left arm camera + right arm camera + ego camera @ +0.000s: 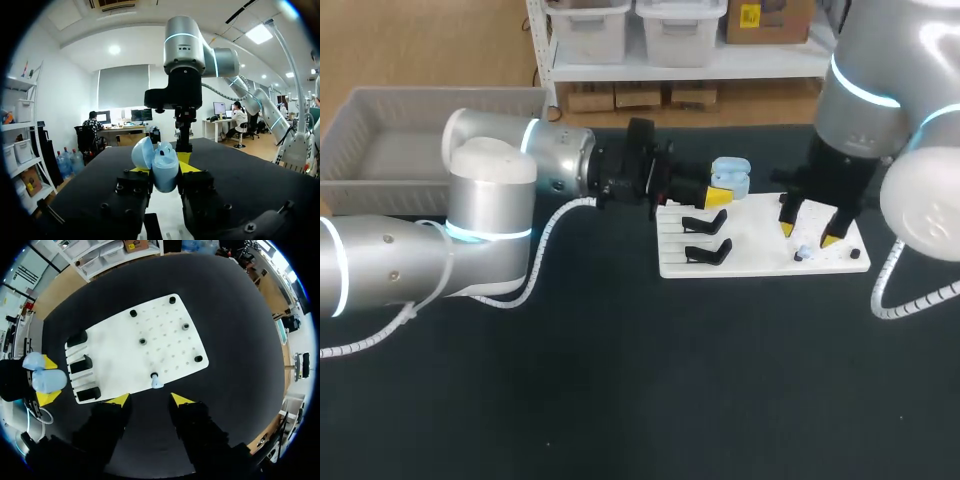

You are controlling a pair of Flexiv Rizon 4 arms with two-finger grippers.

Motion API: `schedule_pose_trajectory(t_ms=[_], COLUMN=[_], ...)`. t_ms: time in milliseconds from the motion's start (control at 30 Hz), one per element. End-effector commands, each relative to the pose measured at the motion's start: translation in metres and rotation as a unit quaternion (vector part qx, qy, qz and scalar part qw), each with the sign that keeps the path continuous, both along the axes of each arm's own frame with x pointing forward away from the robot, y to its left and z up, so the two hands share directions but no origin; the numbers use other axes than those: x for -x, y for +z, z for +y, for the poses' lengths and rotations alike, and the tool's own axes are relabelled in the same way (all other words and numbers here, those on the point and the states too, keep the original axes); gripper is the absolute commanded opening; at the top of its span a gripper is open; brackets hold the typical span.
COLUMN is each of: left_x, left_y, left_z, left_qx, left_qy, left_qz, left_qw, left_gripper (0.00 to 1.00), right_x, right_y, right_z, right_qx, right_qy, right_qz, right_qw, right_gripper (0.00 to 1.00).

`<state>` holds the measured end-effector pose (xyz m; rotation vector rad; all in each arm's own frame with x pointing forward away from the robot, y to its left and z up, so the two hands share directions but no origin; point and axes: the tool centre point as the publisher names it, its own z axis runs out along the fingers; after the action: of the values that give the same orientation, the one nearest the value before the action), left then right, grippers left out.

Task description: Pick up each earbud case from the left stands, insert the matching earbuds, close the lid, and place the case in the box.

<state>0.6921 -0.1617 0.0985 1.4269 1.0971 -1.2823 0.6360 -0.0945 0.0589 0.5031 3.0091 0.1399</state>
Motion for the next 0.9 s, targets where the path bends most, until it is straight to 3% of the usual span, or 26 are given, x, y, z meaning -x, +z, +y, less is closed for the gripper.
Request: schedule_pose_trajectory(t_ms=[33,567,900], left_x=[0.0,0.0,0.0], left_y=[0.0,0.0,0.0], left_z=[0.0,0.0,0.0], left_qx=[0.0,0.0,0.0], left_qy=[0.0,0.0,0.0], left_qz=[0.0,0.0,0.0], left_qw=[1.0,1.0,1.0], left_gripper=[0.0,0.0,0.0], right_x=[-0.002,0.0,-0.007], right_y=[-0.013,-0.036,-0.042], right_z=[-0.005,-0.005,-0.004], right_qx=[-0.001,-0.014,-0.018], right_qy=[0.001,0.014,0.01], right_qz=[-0.004,-0.007,-0.012], right_qw=[1.0,1.0,1.0], right_gripper=[0.47,0.44,0.36])
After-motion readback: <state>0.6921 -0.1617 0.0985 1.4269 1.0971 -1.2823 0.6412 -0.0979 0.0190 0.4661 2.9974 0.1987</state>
